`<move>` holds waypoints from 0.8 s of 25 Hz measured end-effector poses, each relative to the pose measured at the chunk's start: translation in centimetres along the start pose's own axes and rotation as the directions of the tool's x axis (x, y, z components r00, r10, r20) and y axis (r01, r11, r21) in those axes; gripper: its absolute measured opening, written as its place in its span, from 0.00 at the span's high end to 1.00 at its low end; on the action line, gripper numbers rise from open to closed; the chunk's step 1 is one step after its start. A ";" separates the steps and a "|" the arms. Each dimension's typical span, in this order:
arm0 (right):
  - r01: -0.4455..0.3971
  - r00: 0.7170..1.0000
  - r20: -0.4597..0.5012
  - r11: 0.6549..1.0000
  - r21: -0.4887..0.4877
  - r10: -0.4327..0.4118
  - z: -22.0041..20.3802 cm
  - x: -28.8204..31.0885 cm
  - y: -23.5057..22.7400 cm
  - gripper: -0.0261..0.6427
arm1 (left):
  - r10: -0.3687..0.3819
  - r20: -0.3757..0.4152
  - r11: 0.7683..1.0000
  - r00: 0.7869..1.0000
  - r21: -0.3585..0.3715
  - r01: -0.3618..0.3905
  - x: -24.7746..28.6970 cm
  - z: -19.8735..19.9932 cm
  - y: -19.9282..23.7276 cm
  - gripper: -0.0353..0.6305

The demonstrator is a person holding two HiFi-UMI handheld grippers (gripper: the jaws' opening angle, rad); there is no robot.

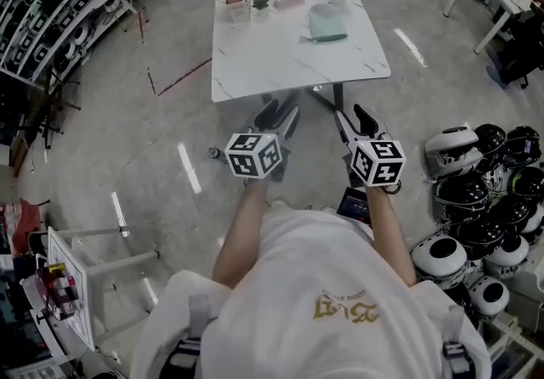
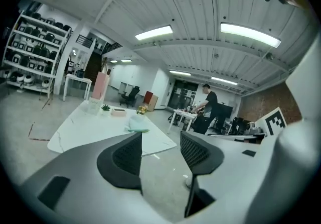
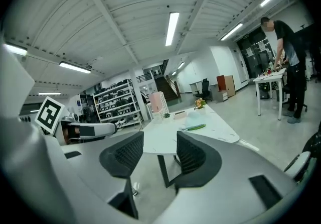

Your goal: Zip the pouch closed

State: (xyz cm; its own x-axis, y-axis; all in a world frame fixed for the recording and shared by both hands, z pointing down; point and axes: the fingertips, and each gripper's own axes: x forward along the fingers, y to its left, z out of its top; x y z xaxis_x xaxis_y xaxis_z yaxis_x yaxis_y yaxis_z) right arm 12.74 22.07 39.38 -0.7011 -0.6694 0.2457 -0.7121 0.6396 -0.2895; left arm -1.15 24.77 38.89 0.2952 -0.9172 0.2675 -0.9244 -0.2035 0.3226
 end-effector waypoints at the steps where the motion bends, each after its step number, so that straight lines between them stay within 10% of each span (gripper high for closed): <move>1: 0.002 1.000 -0.001 1.000 -0.004 -0.002 0.0 0.0 -0.2 0.65 | 0.008 -0.010 1.000 1.000 0.005 -0.008 0.2 -0.1 -0.1 0.56; 20: 0.035 0.999 -0.034 0.996 0.083 -0.033 -0.3 4.1 -4.7 0.63 | 0.017 -0.092 1.000 0.996 0.011 -0.017 6.4 -0.6 2.9 0.59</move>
State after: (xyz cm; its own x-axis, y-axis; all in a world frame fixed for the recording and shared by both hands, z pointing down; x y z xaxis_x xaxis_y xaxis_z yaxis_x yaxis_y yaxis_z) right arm 13.20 16.45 42.04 -0.6784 -0.6768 0.2860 -0.7309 0.5818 -0.3569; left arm -1.79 18.52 42.05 0.3000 -0.8852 0.3555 -0.9318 -0.1921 0.3080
